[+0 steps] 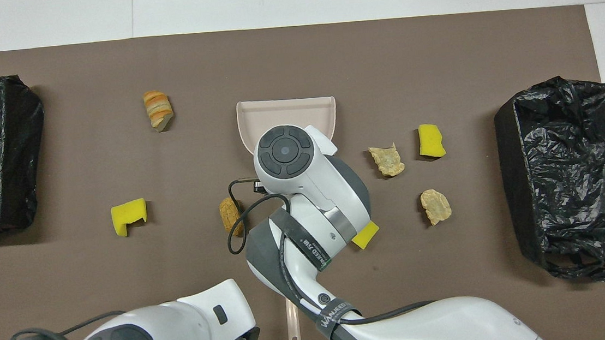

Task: Sweep and dump trash in bin
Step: 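Lift the dustpan with the right gripper while the left gripper grasps the brush, then lower the dustpan with the right gripper while the left gripper lifts the brush, then sweep the bread and sponge toward the dustpan with the left gripper's brush, then brush the debris into the dustpan held by the right gripper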

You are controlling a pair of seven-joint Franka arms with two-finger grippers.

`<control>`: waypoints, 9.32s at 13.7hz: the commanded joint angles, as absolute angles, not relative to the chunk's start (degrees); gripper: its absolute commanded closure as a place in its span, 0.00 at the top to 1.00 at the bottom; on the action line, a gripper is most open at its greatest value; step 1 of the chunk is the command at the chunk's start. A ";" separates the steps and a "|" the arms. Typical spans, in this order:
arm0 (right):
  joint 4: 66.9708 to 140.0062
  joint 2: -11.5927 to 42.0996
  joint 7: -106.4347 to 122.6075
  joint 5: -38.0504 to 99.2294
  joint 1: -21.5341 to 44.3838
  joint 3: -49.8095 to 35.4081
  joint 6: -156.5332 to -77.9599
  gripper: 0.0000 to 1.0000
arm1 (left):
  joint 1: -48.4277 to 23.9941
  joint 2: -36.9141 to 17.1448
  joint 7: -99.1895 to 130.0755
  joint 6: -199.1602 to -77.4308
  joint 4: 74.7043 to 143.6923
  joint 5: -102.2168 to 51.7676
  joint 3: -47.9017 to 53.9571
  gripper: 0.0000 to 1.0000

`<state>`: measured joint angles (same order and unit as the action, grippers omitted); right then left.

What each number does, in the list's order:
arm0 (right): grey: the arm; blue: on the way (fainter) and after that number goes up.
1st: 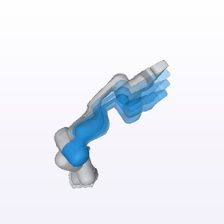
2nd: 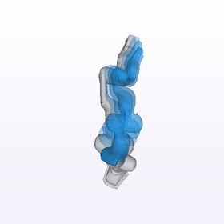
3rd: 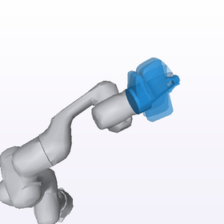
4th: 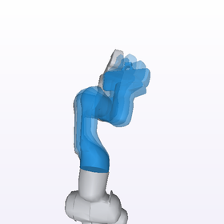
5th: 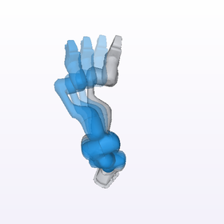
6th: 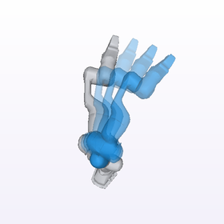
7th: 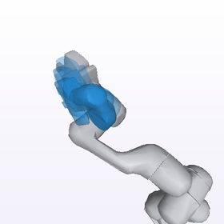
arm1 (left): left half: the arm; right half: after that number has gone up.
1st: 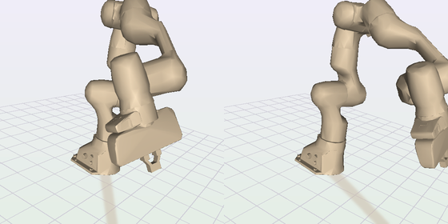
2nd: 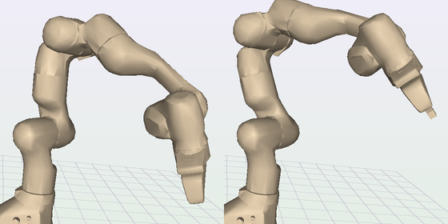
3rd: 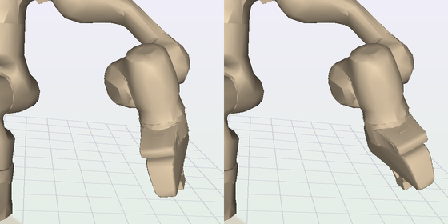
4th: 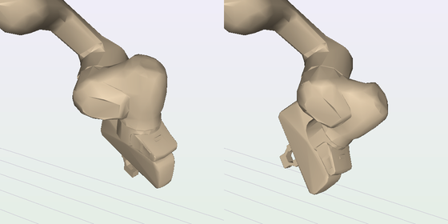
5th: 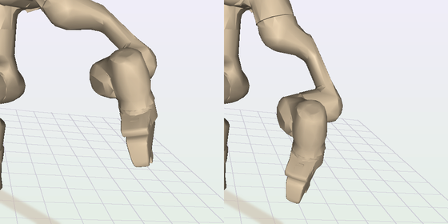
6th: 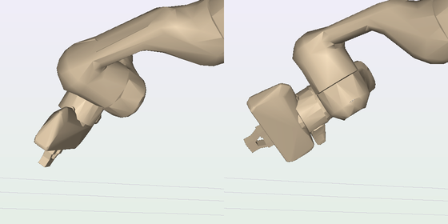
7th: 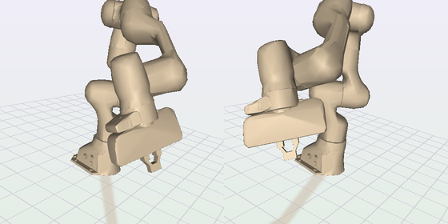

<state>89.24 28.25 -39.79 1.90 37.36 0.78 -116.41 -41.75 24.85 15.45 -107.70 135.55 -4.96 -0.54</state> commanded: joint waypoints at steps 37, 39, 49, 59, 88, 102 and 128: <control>98.08 11.95 32.10 -6.24 27.32 1.05 -104.06 0.00 | -16.02 -7.18 -21.49 -114.26 103.75 1.75 -2.29 0.00; 98.87 12.31 31.38 -6.59 29.70 1.05 -104.33 0.00 | -12.58 -13.94 -30.19 -114.26 95.23 4.21 -2.20 0.00; 110.39 8.96 51.99 -9.58 30.76 1.05 -112.93 0.00 | -5.63 -39.64 -47.10 -116.98 65.83 7.28 -1.94 0.00; 110.83 8.79 51.77 -9.23 30.76 0.97 -113.91 0.00 | -10.10 -22.17 -53.79 -117.51 96.73 13.36 -1.93 0.00; 115.66 6.42 45.88 -9.76 32.43 1.05 -118.39 0.00 | -6.06 16.71 11.86 -107.92 139.92 13.27 -1.93 0.00; 115.66 6.42 45.79 -9.67 32.34 0.97 -118.30 0.00 | -32.68 5.20 34.17 -121.53 137.03 -6.31 -1.58 0.00; 115.40 6.42 44.91 -9.58 32.26 0.97 -117.25 0.00 | -36.23 8.96 27.26 -105.39 122.96 -5.19 -3.25 0.00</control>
<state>114.09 8.01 46.18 -8.45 32.68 1.33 -117.12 -39.05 6.07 30.15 -108.14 122.78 -5.92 -3.36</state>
